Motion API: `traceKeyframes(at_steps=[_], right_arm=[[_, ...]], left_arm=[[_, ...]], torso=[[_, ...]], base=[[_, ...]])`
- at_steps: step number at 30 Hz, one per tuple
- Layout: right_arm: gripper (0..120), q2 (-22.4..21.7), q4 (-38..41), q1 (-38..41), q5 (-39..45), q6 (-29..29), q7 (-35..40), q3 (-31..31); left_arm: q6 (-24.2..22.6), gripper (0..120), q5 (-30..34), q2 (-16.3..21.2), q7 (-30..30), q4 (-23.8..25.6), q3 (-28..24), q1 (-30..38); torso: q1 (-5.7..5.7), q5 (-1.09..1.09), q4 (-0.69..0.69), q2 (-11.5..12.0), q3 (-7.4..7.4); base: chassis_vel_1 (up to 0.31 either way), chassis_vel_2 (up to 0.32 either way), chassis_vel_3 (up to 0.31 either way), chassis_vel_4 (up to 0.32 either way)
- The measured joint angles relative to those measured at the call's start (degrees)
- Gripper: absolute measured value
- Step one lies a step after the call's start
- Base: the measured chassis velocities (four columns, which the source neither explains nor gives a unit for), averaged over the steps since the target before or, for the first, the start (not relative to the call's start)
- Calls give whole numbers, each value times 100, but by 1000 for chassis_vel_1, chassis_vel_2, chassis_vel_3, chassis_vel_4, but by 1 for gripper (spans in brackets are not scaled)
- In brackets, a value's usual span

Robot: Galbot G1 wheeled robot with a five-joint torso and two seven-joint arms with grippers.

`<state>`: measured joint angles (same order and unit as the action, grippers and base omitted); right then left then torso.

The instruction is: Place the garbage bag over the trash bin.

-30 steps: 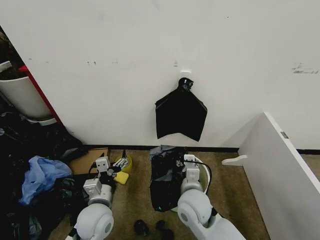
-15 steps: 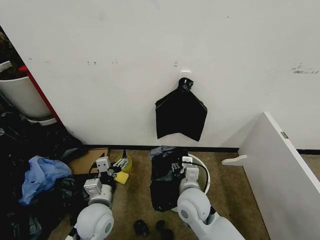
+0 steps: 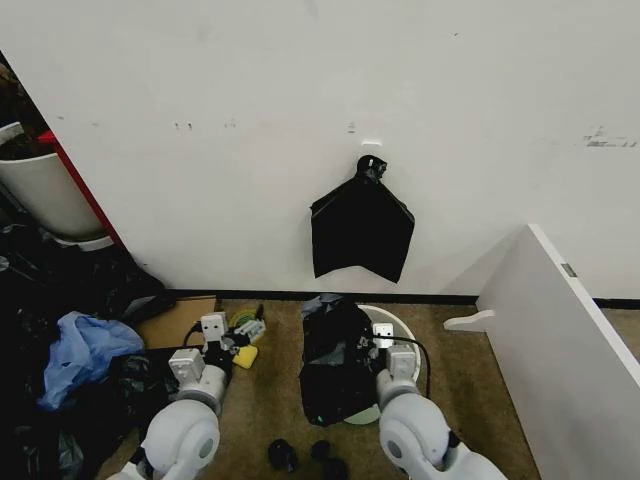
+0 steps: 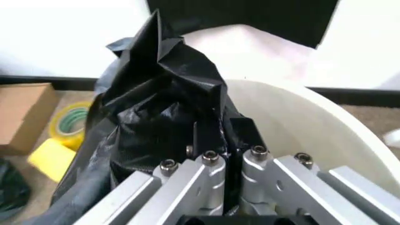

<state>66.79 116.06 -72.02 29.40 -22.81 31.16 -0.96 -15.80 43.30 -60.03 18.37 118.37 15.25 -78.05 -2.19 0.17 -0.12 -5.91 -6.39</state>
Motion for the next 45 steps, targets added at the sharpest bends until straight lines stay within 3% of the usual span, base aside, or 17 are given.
traceKeyframes(at_steps=[3,8,16,25,30,45], right_arm=[[0,-117,1,-80,-62,112,-219,72],[0,-472,53,-249,-64,144,-587,158],[0,-1013,-183,-116,-55,522,-1478,397],[0,-1101,-502,33,-246,1117,-2428,386],[0,-1084,-623,52,-409,1293,-2559,349],[0,-989,-658,108,-595,1494,-2614,243]], left_arm=[[-290,100,175,4,-139,-122,-67,167],[-1180,100,705,-64,-203,-259,-154,407],[-1762,100,1153,-231,-357,-412,-220,655],[-2049,100,1395,-601,-274,-612,-310,895],[-2163,100,1381,-832,-112,-767,-515,1051],[-2298,99,509,-1107,-201,-1583,-1255,1671]], torso=[[0,-2,0,0,0],[0,0,0,0,0],[0,-1,0,0,0],[0,0,1,0,0],[0,-1,0,0,0],[0,-1,0,0,-1]], base=[[0,0,0,0],[0,0,0,0],[0,0,0,0],[0,0,0,0],[0,0,0,0],[0,0,0,0]])
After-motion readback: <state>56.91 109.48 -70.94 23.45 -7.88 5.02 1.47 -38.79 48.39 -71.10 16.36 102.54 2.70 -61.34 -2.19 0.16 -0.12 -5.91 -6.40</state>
